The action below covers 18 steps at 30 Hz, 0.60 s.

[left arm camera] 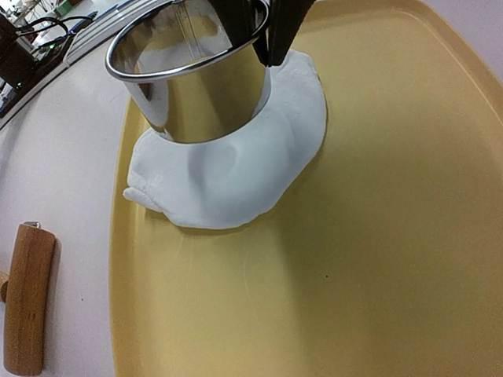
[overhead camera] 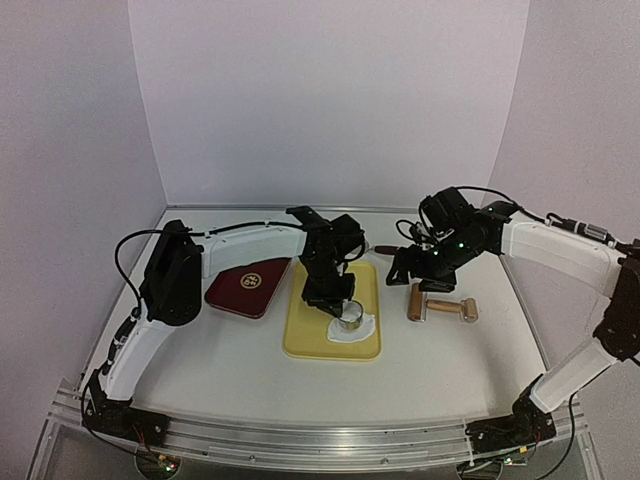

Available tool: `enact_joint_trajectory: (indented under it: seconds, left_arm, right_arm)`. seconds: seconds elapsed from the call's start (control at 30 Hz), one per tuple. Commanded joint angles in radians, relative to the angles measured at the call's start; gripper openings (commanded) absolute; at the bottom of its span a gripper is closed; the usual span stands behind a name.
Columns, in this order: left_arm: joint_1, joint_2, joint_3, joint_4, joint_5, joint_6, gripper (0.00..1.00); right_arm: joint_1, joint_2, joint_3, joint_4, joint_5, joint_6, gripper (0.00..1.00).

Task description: Roll out the dumpling wrappers from the dough

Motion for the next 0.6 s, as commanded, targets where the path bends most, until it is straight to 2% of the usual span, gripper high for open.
enact_joint_trajectory:
  seconds: [0.0,0.33,0.43,0.57]
  left_arm:
    - [0.011,0.011,0.041,-0.015,0.033,0.036,0.11]
    - [0.02,-0.063,-0.045,0.077,0.083,0.049,0.34]
    - [0.028,-0.108,-0.087,0.113,0.086,0.05,0.37]
    - [0.044,-0.144,-0.15,0.148,0.09,0.05,0.35]
  right_arm:
    - [0.001,0.014,0.042,-0.004,0.02,0.028,0.84]
    - [0.003,0.08,0.068,0.007,-0.034,0.013,0.81]
    - [0.007,0.131,0.092,0.024,-0.076,-0.004,0.75]
    - [0.023,0.226,0.144,0.038,-0.119,-0.021,0.68]
